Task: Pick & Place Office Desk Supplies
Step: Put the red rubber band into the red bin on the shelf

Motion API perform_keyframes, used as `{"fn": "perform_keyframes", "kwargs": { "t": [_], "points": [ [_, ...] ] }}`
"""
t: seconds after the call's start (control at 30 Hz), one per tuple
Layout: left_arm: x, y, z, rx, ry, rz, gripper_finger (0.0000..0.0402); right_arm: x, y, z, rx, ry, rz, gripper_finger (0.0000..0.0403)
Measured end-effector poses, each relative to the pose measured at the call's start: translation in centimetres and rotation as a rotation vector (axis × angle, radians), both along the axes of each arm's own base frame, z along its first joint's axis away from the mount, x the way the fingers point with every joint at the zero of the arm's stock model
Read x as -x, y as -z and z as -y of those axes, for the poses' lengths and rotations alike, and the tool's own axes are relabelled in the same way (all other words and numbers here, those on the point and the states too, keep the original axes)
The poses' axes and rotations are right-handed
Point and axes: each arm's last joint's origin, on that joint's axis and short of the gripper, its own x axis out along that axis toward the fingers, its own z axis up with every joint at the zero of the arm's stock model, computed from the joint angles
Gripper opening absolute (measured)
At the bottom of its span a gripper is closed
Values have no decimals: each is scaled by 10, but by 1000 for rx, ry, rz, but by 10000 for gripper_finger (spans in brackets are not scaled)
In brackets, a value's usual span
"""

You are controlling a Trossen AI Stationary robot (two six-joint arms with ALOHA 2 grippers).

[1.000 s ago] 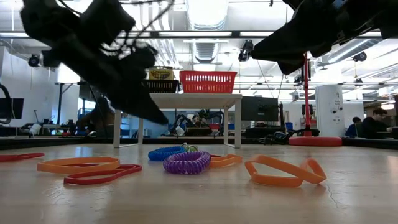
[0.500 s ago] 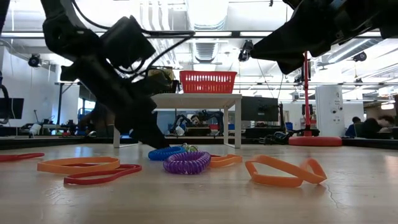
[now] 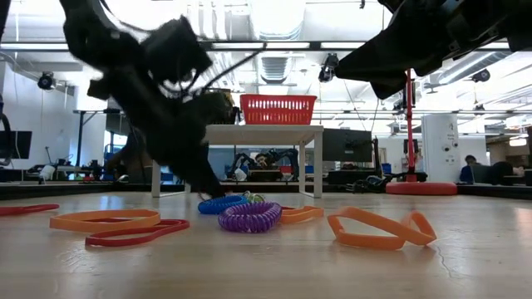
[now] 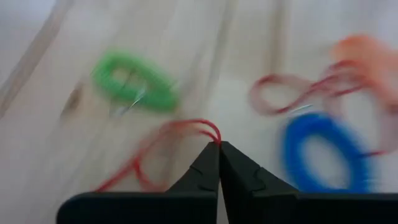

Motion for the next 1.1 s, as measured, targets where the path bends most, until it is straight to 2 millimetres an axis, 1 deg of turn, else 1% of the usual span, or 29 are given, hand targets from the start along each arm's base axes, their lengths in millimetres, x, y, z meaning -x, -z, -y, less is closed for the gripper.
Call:
{"fn": "perform_keyframes", "kwargs": {
  "t": [0.2,0.3,0.4,0.53,0.67,0.77,0.83,0.97,1.1],
  "points": [
    [-13,-56,4,22,-1,47,6,0,0,0,3,-1,1,70],
    [-22,-92,6,28,0,137,6,0,0,0,2,-1,1,70],
    [-30,-120,5,26,-2,217,6,0,0,0,2,-1,1,66],
    [-44,-157,1,-58,52,323,6,0,0,0,2,-1,2,61],
    [-57,-188,-14,-188,47,395,6,0,0,0,0,0,1,59],
    [-62,-203,-34,-286,-6,421,6,0,0,0,-1,0,1,59],
    [-62,-209,-51,-317,-45,427,6,0,0,0,-1,0,1,59],
    [-57,-209,-90,-342,-150,408,6,0,0,0,-1,0,1,59],
    [-49,-200,-122,-343,-223,373,6,0,0,0,0,0,1,59]
  ]
}}
